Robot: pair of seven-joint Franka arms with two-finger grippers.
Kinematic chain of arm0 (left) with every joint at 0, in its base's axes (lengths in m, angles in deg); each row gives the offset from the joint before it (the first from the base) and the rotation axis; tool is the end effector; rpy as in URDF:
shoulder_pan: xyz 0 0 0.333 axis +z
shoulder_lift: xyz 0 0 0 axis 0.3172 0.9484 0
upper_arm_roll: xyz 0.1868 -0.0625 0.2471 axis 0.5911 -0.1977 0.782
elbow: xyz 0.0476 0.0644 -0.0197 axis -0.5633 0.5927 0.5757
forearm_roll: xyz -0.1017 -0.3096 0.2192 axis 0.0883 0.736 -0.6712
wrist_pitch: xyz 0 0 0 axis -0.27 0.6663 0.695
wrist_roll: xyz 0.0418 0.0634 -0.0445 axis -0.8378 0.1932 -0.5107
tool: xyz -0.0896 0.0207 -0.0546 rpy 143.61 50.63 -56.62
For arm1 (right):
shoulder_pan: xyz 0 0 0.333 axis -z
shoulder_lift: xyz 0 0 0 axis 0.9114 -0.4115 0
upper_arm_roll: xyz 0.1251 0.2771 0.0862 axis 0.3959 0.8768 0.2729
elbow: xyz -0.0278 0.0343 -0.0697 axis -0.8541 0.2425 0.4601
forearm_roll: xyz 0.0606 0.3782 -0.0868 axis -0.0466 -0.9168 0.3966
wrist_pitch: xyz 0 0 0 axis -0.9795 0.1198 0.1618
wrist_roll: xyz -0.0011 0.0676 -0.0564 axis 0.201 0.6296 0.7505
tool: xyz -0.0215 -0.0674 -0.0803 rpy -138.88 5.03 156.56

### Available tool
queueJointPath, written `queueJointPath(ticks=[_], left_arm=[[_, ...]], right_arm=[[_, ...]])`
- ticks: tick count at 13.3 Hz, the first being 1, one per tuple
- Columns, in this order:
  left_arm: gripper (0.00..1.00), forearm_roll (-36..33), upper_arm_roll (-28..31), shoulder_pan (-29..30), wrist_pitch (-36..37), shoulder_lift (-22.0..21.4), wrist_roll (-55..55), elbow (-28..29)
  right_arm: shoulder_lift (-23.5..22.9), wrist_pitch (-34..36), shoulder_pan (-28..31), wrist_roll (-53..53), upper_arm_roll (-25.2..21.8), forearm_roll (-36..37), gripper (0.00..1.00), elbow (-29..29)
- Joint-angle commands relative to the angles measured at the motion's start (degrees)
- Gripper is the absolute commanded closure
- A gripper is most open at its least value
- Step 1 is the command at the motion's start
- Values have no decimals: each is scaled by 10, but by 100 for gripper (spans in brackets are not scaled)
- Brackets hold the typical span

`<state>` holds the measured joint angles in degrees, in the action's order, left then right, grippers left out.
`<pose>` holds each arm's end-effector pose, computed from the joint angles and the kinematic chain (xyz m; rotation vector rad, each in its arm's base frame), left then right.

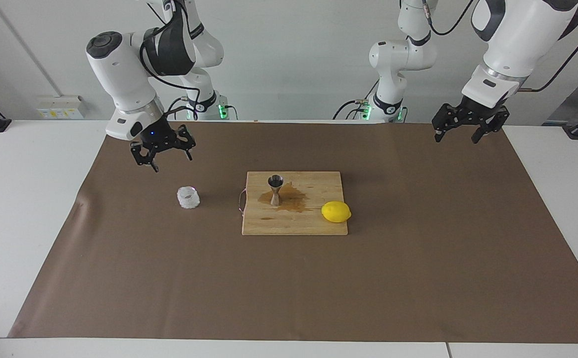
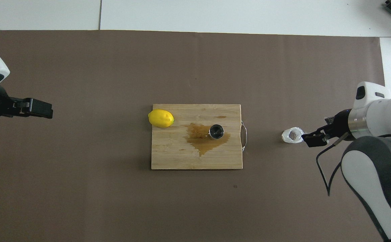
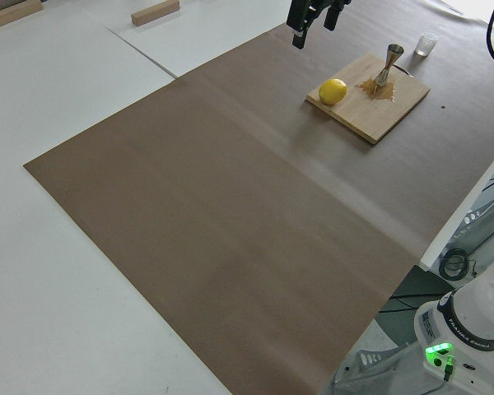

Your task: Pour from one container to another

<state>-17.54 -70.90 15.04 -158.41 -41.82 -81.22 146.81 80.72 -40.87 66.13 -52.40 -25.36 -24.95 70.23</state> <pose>0.5362 -0.0679 0.6186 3.1198 -0.1506 0.0236 0.5344 0.0325 0.5183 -3.0407 -0.4483 -0.1722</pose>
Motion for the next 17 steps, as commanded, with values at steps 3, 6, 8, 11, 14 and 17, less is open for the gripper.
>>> queueJointPath(ticks=[3,6,8,11,14,17], left_arm=[[0,-3,1,1,-8,-10,3,12],[0,-3,1,1,-8,-10,3,12],[0,-3,1,1,-8,-10,3,12],[0,-3,1,1,-8,-10,3,12],[0,-3,1,1,-8,-10,3,12],[0,-3,1,1,-8,-10,3,12]], right_arm=[[-38,126,1,-163,1,48,0,-144],[-40,170,6,-198,1,48,0,-174],[-41,206,8,-198,0,47,0,-186],[-37,215,7,-194,0,46,0,-179],[-37,214,6,-194,0,46,0,-178],[-38,206,8,-198,0,46,0,-180]])
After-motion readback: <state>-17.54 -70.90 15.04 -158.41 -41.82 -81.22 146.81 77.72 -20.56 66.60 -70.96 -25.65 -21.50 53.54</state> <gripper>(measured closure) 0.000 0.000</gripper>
